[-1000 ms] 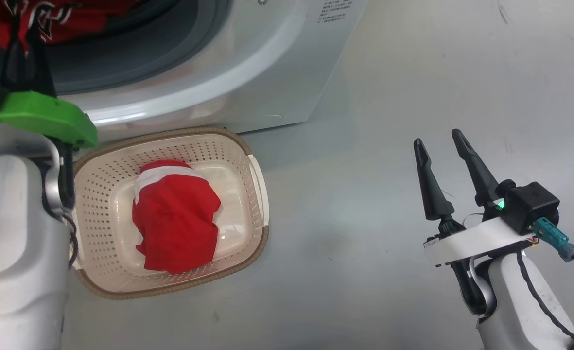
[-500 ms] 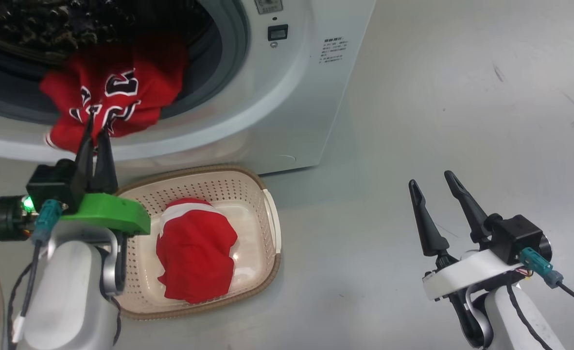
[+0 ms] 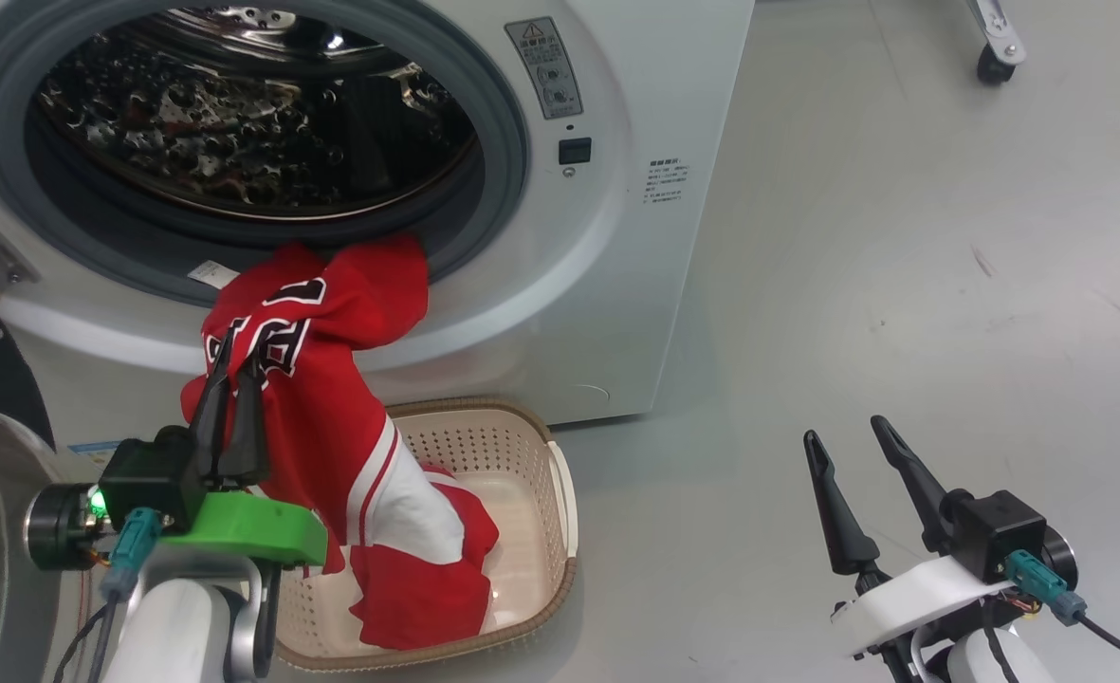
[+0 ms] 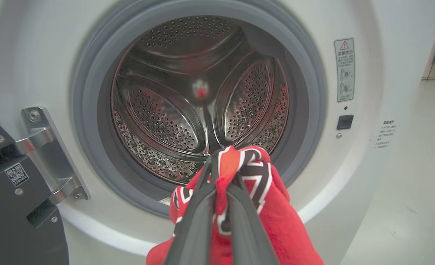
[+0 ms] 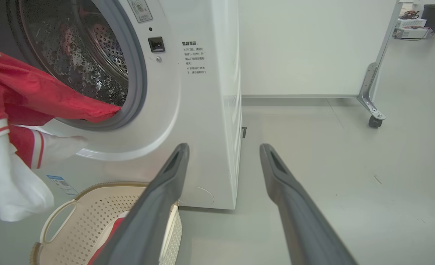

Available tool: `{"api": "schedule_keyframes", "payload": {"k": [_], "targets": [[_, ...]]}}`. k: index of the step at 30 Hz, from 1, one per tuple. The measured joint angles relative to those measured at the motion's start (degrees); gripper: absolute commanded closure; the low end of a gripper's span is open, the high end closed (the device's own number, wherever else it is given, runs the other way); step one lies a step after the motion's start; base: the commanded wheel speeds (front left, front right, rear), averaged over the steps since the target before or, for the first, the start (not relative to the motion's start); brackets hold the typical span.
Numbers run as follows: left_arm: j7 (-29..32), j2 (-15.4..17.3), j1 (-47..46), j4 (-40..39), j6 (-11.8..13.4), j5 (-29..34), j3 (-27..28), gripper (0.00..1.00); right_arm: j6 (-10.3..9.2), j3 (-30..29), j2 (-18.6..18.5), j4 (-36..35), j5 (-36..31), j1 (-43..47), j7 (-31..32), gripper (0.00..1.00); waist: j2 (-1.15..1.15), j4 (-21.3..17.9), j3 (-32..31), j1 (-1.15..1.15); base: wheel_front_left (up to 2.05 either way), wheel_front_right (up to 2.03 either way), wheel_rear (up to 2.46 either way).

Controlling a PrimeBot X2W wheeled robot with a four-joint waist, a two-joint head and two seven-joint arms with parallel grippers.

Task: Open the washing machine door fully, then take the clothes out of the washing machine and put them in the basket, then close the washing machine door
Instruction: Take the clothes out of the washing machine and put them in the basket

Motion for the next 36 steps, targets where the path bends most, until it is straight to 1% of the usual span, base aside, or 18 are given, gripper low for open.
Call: {"api": "schedule_keyframes", "payload": {"k": [9, 16, 26, 29, 36], "targets": [[1.1, 0.0, 5.4, -5.8, 0.4, 0.0, 0.0, 1.00, -0.02, 1.2, 0.1, -0.7, -0.4, 1.8, 0.0, 0.00, 0.00, 2.1, -3.4, 0.00, 0.00, 0.00, 0.00], [2.9, -0.4, 8.9, -7.3, 0.5, -0.4, -0.5, 1.00, -0.03, 1.3, 0.1, -1.4, -0.7, 2.4, 0.0, 0.00, 0.00, 2.3, -3.7, 0.00, 0.00, 0.00, 0.00], [6.1, -0.6, 12.0, -7.3, 0.6, -2.5, -1.4, 1.00, -0.03, 2.3, 0.1, -3.3, -0.7, 2.7, 0.0, 0.00, 0.00, 1.9, -2.0, 0.00, 0.00, 0.00, 0.00], [7.0, -0.8, 12.1, -6.1, 0.6, -4.3, -1.4, 1.00, -0.02, 2.5, 0.1, -3.8, -0.7, 2.6, 0.0, 0.00, 0.00, 1.6, -1.1, 0.00, 0.00, 0.00, 0.00], [7.8, -1.0, 12.1, -3.4, 0.7, -5.2, -1.7, 1.00, -0.02, 2.8, 0.1, -4.7, -0.7, 2.4, 0.1, 0.00, 0.00, 0.7, 1.5, 0.00, 0.00, 0.00, 0.00]]}}
